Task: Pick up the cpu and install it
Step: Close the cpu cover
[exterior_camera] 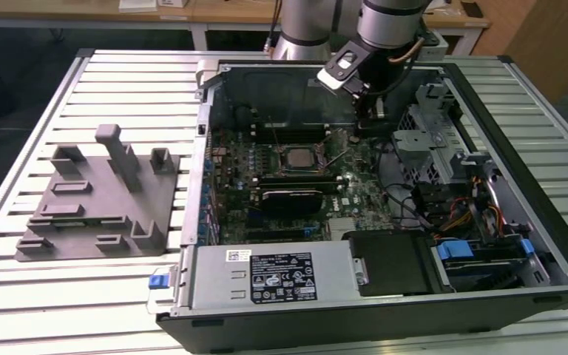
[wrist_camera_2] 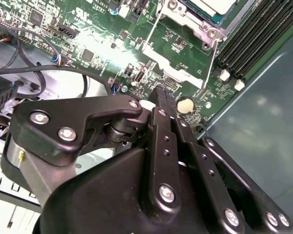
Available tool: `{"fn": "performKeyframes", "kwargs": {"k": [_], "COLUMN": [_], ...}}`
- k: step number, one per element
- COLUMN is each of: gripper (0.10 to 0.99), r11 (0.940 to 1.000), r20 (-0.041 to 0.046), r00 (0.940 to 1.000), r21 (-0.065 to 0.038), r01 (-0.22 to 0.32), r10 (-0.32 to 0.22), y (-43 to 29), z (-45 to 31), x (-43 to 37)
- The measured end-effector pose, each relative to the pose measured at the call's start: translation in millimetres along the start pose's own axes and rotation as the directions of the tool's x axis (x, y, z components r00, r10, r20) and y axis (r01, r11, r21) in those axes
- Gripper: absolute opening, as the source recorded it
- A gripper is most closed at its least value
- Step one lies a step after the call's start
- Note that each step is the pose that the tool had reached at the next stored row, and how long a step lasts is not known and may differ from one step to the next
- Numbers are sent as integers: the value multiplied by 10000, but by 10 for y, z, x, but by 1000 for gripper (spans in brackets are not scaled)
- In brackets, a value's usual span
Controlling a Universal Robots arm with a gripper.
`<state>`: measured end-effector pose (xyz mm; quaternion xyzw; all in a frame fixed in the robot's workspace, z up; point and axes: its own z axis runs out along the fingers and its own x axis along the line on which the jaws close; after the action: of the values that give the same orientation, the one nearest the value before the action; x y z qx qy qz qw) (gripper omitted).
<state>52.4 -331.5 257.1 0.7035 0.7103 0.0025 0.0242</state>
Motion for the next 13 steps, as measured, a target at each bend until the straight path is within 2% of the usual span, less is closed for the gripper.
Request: {"fn": "performKeyframes", "kwargs": {"k": [9, 13], "gripper": [106, 106], "r11": [10000, 10000], "r20": [-1, 1], "r00": [10000, 10000], "r21": [61, 78], "r01": [2, 2], "r10": [-2, -2], "y": [3, 3], "z": [146, 166], "x": [-5, -6]}}
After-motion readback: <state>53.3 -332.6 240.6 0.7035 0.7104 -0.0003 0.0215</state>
